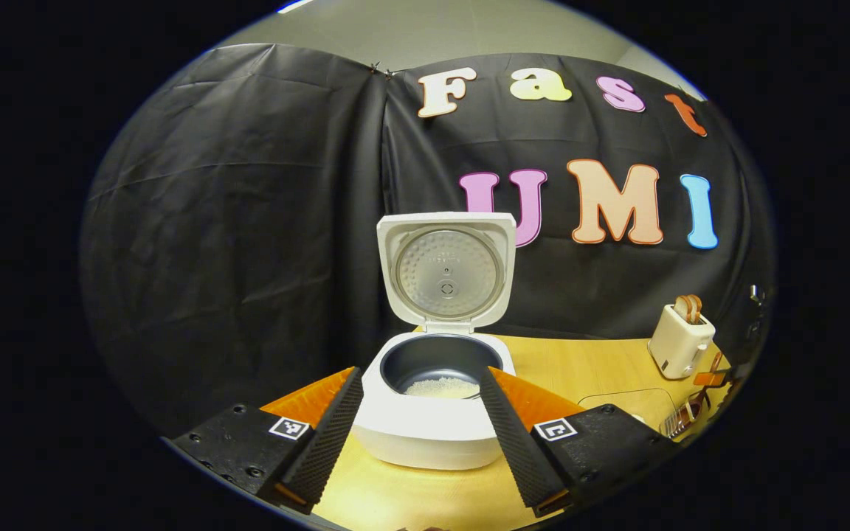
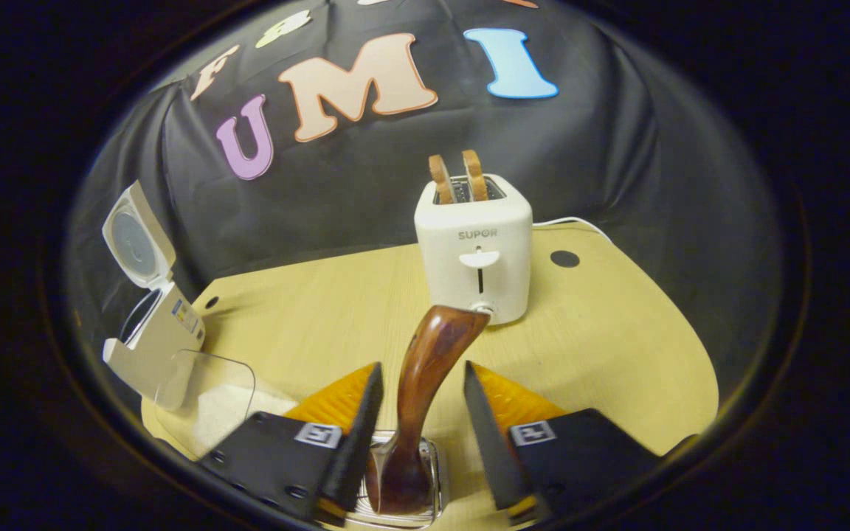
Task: Close the left gripper, press the button to open the rice cooker; take a wooden spoon from the chopstick holder with the right hand, scoop a spoonful of rice and pour it into the rice cooker, then put the wooden spoon back into the chopstick holder.
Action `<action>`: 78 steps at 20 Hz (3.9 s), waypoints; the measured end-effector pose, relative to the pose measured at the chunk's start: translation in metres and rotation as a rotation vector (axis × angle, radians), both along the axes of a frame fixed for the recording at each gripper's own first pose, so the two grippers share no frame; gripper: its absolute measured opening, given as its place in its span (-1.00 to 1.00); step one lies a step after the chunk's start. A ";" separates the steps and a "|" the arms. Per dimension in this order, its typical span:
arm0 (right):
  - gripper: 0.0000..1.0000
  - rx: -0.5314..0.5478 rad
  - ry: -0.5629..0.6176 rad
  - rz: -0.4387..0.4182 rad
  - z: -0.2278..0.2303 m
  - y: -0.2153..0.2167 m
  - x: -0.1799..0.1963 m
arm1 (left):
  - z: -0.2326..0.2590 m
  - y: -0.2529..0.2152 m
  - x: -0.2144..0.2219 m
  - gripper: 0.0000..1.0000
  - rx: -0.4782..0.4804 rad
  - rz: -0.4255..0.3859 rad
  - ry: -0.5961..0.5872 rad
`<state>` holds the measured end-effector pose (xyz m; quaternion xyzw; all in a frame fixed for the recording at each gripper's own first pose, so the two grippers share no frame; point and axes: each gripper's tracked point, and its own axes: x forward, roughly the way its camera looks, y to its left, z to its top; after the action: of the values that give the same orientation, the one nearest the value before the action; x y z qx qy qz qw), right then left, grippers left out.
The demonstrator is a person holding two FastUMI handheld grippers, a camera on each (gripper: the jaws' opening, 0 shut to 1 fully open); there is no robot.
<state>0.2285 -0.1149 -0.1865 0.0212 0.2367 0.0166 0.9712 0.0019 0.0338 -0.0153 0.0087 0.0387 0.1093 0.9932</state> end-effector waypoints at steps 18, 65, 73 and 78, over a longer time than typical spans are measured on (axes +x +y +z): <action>-0.64 -0.003 0.020 0.022 0.009 0.019 -0.020 | -0.015 -0.018 0.002 0.89 -0.028 -0.088 0.022; -0.77 -0.231 -0.172 0.104 0.028 0.238 -0.055 | -0.037 0.029 0.025 0.88 -0.051 -0.313 0.065; -0.78 -0.247 -0.131 0.102 0.000 0.257 -0.062 | -0.045 0.026 0.034 0.89 -0.046 -0.346 0.088; -0.78 -0.131 -0.097 0.105 -0.008 0.280 -0.064 | -0.047 0.029 0.036 0.88 -0.056 -0.347 0.087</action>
<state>0.1641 0.1653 -0.1948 -0.0557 0.1909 0.0530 0.9786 0.0378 0.0626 -0.0618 -0.0078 0.0824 -0.0655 0.9944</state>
